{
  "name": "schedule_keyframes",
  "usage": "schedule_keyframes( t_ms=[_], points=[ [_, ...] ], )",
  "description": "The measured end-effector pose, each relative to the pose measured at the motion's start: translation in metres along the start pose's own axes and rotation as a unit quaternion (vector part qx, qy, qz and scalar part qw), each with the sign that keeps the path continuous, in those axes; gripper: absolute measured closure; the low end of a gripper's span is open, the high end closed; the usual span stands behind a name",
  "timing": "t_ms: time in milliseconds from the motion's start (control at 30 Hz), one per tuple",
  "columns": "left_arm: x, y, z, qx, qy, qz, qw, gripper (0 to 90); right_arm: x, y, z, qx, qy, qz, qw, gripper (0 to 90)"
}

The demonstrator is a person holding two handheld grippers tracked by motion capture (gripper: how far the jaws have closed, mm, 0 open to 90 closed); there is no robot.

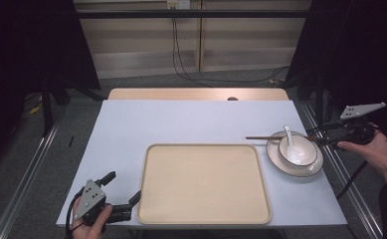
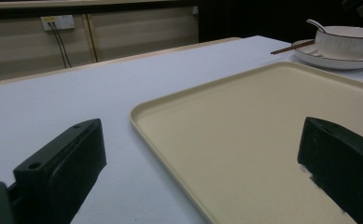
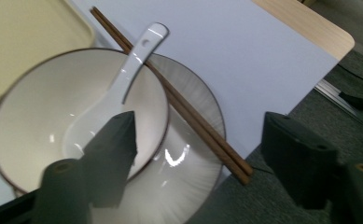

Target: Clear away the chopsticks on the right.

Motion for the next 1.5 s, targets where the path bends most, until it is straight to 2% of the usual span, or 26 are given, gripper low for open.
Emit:
schedule_keyframes(
  t_ms=[67,133,333,500,533,667,700,733,800,867,1000,1033,1067,1100,1200,1300,1333,1367,1400,1433,1500],
  points=[
    [0.0,-0.001,0.0,-0.004,0.001,-0.001,1.0,1.0,-0.005,-0.006,0.002,-0.004,0.014,0.002,0.9999,34.3],
    [-0.001,-0.001,0.0,-0.006,0.002,0.001,1.0,1.0,-0.01,-0.01,0.005,-0.003,0.023,-0.009,0.9997,41.1],
    [0.0,-0.001,0.0,-0.002,0.0,0.003,1.0,1.0,-0.031,-0.02,0.015,-0.008,0.063,-0.022,0.9977,53.7],
    [0.0,-0.002,0.0,-0.002,0.0,0.004,1.0,1.0,-0.044,-0.03,0.014,-0.007,0.071,-0.013,0.9974,61.9],
    [0.0,-0.001,0.0,-0.002,0.001,0.004,1.0,1.0,-0.045,-0.03,0.015,-0.004,0.075,-0.022,0.9969,63.6],
    [0.0,0.0,0.001,-0.001,0.004,0.004,1.0,1.0,-0.053,-0.028,0.017,-0.002,0.094,-0.031,0.9951,70.7],
    [0.0,0.0,0.001,-0.001,0.004,0.004,1.0,1.0,-0.054,-0.028,0.018,0.001,0.101,-0.031,0.9944,71.4],
    [0.0,-0.001,0.001,0.001,0.002,0.006,1.0,1.0,-0.056,-0.026,0.017,-0.007,0.096,-0.038,0.9946,72.0],
    [0.0,-0.002,0.001,0.0,0.002,0.009,1.0,1.0,-0.059,-0.027,0.018,0.0,0.096,-0.039,0.9946,72.2],
    [0.0,-0.001,0.001,0.001,0.002,0.008,1.0,1.0,-0.06,-0.025,0.018,-0.011,0.102,-0.037,0.994,72.9],
    [0.0,0.0,0.001,-0.002,0.003,0.004,1.0,1.0,-0.061,-0.023,0.016,-0.008,0.094,-0.046,0.9945,73.3],
    [0.0,0.0,0.0,0.0,0.001,0.006,1.0,1.0,-0.062,-0.025,0.015,0.007,0.087,-0.048,0.995,73.3],
    [0.0,0.0,0.001,0.0,0.002,0.006,1.0,1.0,-0.062,-0.023,0.013,0.006,0.084,-0.048,0.9953,73.3],
    [0.0,0.0,0.001,-0.001,0.003,0.005,1.0,1.0,-0.06,-0.021,0.014,0.001,0.09,-0.051,0.9946,73.3],
    [0.0,0.0,0.001,-0.001,0.003,0.006,1.0,1.0,-0.061,-0.018,0.016,0.008,0.101,-0.055,0.9933,73.3],
    [0.0,-0.001,0.001,0.003,0.002,0.008,1.0,1.0,-0.063,-0.019,0.015,0.007,0.093,-0.051,0.9943,73.3],
    [0.0,0.0,0.001,0.002,0.001,0.006,1.0,1.0,-0.064,-0.02,0.016,0.014,0.094,-0.052,0.9942,73.3],
    [0.0,0.0,0.001,0.002,0.002,0.004,1.0,1.0,-0.064,-0.019,0.016,0.009,0.103,-0.049,0.9935,73.2],
    [0.0,0.0,0.001,0.003,0.002,0.006,1.0,1.0,-0.066,-0.018,0.015,0.009,0.096,-0.053,0.9939,72.5],
    [0.0,0.0,0.001,0.004,0.003,0.006,1.0,1.0,-0.067,-0.019,0.015,0.017,0.1,-0.056,0.9933,71.0],
    [-0.001,0.0,0.001,0.005,0.002,0.007,1.0,1.0,-0.069,-0.02,0.013,0.016,0.107,-0.056,0.9925,70.4]
  ],
)
Point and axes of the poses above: each handheld gripper's, and its own axes: x roughly backward along the jaws, z roughly out of its underside, y roughly to its left, the point moved 10 cm from there along -x, roughly forward along the jaws, and after that the axes turned 13 degrees about x, right-handed, at the moved point
